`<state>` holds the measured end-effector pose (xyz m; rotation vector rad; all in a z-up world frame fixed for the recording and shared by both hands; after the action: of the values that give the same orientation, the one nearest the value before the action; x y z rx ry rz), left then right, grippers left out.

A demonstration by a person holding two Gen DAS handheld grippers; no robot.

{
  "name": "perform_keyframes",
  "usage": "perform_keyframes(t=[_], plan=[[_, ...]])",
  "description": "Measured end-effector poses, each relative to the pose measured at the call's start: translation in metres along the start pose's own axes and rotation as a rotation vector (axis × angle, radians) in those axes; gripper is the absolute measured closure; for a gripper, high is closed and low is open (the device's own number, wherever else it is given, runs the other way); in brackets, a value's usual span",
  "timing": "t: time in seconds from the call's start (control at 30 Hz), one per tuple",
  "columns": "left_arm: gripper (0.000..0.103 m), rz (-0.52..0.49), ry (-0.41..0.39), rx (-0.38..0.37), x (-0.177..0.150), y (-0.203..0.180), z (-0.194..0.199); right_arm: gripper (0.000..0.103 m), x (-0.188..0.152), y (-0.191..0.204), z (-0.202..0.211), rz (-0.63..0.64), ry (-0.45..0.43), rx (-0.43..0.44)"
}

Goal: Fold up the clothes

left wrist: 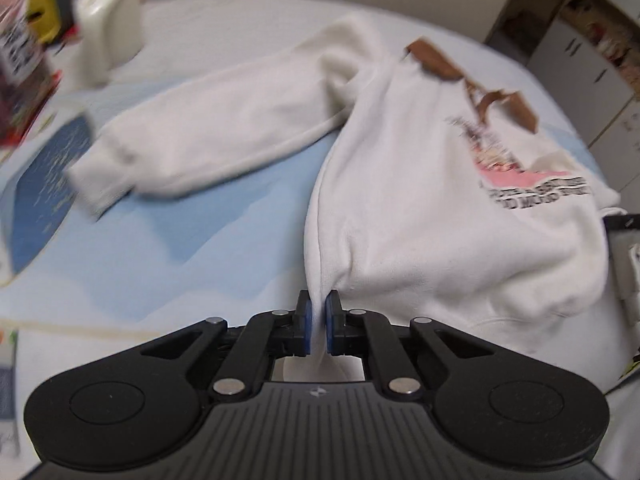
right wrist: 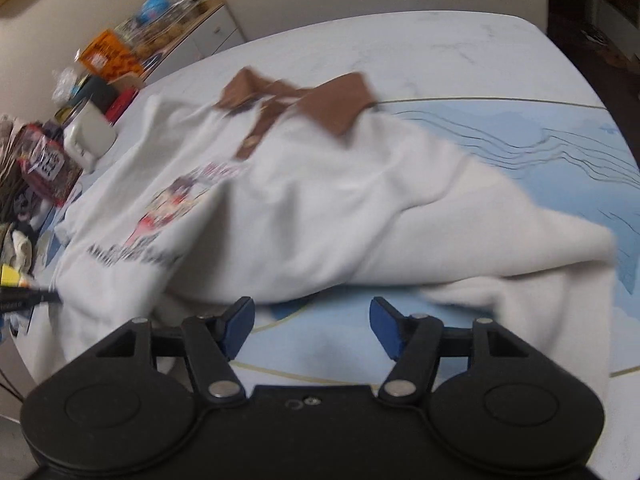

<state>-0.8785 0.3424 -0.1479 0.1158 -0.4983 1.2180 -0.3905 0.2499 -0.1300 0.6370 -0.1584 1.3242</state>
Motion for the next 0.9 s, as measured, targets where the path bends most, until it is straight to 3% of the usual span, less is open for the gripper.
perform_keyframes(t=[0.1, 0.23, 0.33, 0.47, 0.57, 0.7, 0.9], plan=[[0.090, -0.016, 0.023, -0.013, -0.002, 0.000, 0.004, 0.000, 0.009, -0.020, 0.014, -0.006, -0.039, -0.047], [0.041, -0.048, -0.045, -0.006, 0.029, -0.002, 0.026, 0.000, 0.039, -0.052, 0.035, 0.018, -0.100, -0.138], [0.043, -0.063, -0.102, -0.025, 0.046, -0.009, 0.042, 0.000, 0.060, -0.072, 0.032, 0.027, -0.090, -0.165], [0.065, -0.100, -0.092, -0.063, 0.049, -0.035, 0.032, 0.000, 0.069, -0.088, 0.001, 0.051, -0.022, -0.189], [0.066, -0.112, -0.039, -0.092, 0.034, -0.056, 0.011, 0.000, 0.072, -0.088, -0.025, 0.061, 0.005, -0.184], [0.066, -0.063, 0.000, -0.073, 0.018, -0.061, -0.012, 0.000, 0.074, -0.081, -0.053, 0.072, 0.026, -0.173], [0.067, 0.012, 0.037, -0.043, 0.005, -0.065, -0.032, 0.000, 0.076, -0.055, -0.067, 0.254, 0.117, -0.130]])
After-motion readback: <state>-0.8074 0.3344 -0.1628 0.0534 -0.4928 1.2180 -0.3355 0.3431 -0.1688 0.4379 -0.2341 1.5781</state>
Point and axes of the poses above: each gripper's, at about its wrist camera, not at the fingertips, and z roughly against the way its jaws point, y to its left, x to its top, the point moved 10 cm from there along -z, roughly the way its jaws point
